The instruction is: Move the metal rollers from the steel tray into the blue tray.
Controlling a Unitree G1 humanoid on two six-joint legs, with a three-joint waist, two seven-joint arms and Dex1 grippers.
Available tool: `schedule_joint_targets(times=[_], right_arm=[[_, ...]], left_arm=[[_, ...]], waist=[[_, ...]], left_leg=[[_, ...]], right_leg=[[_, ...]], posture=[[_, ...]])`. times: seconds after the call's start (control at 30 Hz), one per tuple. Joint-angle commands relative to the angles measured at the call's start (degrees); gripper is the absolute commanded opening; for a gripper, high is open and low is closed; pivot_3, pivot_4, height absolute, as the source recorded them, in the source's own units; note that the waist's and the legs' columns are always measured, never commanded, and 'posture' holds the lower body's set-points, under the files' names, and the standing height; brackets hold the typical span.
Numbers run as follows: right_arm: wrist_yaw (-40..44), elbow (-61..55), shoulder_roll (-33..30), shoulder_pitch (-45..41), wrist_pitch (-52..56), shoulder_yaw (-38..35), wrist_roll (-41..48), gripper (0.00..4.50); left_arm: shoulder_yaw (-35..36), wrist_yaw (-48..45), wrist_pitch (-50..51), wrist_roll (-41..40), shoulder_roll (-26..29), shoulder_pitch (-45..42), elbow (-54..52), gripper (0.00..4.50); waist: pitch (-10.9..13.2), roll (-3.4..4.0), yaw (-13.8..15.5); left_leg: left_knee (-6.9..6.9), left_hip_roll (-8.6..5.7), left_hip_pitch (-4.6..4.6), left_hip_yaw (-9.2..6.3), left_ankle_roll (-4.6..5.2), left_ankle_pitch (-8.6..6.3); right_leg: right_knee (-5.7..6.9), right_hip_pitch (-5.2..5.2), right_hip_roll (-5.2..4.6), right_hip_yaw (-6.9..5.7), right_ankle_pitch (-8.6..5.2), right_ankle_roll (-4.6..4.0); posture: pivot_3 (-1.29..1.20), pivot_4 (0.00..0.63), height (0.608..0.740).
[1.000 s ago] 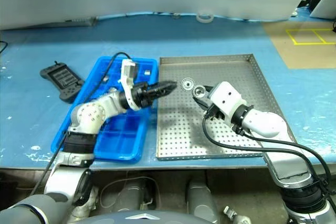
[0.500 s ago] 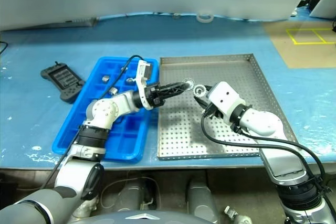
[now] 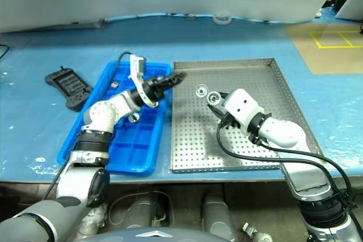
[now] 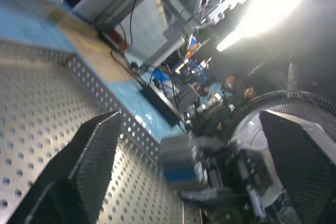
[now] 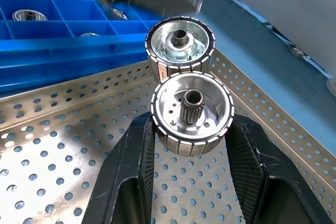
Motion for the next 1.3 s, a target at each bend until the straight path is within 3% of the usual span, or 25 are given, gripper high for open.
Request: schedule_joint_targets(times=[0.03,0.4,0.6,1.17,1.3], right_arm=[[0.2,-1.9,0.1,-2.1,-1.5,-1.0,0.0,1.62],[0.4,-2.2,0.2,-2.7,-1.2,-0.4,-0.3,1.62],[0.4,-1.8,0.2,-3.0,-1.3,-0.4,-0.6,1.62],[0.2,-1.8,1.0,-3.1,-1.1,-0.3,-1.4,1.62],[0.2,-1.5,1.0,-3.4,-1.2,-0.3,-1.6,1.62]], left_arm=[[-1.3,-1.3,0.3,-0.2,-1.9,-0.5,-0.8,4.49],[2.5,1.0,-0.6,-1.5,-6.8,-5.4,1.5,4.49],[-0.8,-1.5,2.1,-0.9,-6.6,-4.2,-0.9,4.49],[2.2,1.3,1.5,-0.5,-5.9,-4.9,1.3,4.49],[2.5,0.9,1.8,-0.5,-5.4,-4.3,1.3,3.57]], waist=[[0.0,-0.02,0.0],[0.0,-0.02,0.0],[0.0,-0.02,0.0],[0.0,-0.02,0.0],[0.0,-0.02,0.0]], left_leg=[[0.01,0.0,-0.01,0.0,0.0,0.0],[0.03,0.0,0.01,0.01,0.01,0.0],[0.03,0.01,0.01,0.02,0.01,0.0],[0.06,0.01,0.01,0.02,0.03,-0.01],[0.07,0.0,0.0,0.02,0.03,-0.01]], right_leg=[[0.01,0.0,0.0,0.0,0.0,0.0],[0.04,0.0,-0.01,-0.01,0.0,0.0],[0.04,0.0,-0.02,-0.01,0.0,0.0],[0.08,-0.01,-0.03,-0.01,0.0,0.0],[0.08,-0.01,-0.03,-0.01,0.0,0.0]], posture=[[-0.33,0.15,0.74],[-0.33,0.15,0.74],[-0.34,0.15,0.74],[-0.34,0.15,0.74],[-0.34,0.15,0.74]])
